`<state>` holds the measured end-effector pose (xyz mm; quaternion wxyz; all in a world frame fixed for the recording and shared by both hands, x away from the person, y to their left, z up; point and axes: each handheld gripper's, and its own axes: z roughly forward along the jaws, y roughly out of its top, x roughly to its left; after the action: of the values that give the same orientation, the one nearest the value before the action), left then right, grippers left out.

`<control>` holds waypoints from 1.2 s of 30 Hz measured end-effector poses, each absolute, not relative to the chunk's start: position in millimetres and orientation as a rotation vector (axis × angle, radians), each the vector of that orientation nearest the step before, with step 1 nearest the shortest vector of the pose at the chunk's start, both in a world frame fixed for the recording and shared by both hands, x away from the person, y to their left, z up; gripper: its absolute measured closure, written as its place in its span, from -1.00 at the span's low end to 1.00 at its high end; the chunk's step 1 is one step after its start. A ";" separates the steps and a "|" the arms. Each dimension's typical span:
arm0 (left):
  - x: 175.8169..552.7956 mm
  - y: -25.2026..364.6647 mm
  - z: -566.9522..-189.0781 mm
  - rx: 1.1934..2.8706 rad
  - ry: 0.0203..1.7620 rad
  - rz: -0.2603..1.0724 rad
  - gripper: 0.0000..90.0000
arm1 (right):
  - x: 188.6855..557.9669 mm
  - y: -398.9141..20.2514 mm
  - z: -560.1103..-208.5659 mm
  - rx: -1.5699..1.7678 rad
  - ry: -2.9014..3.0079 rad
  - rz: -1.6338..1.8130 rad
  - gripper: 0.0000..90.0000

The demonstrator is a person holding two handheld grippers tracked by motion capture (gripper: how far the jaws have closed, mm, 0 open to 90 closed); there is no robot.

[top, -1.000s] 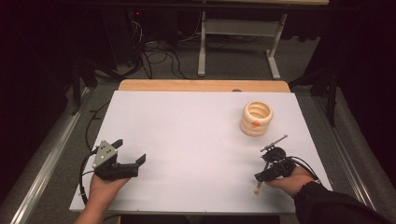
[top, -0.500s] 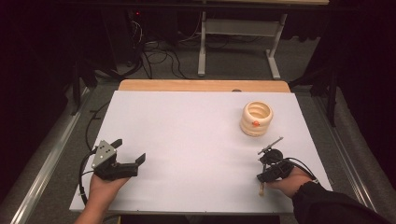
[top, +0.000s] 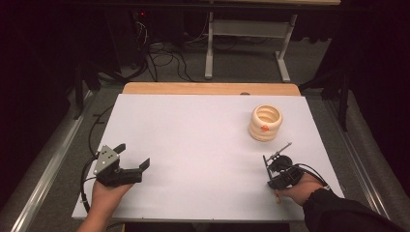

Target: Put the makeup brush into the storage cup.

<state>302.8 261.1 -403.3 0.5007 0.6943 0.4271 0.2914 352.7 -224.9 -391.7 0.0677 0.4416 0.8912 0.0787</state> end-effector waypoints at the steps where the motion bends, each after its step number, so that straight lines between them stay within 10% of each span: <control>1: 302.7 261.2 -403.2 1.679 1.033 0.705 -1.00 | 353.4 -224.9 -391.7 1.327 2.695 0.238 0.50; 36: 302.2 262.2 -402.5 1.668 1.040 0.707 -0.99 | 353.2 -220.0 -392.2 1.224 2.726 0.192 0.78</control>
<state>302.2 262.2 -402.5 0.5023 0.6905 0.4305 0.2926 353.2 -220.0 -392.2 0.0736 0.4075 0.9080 0.0641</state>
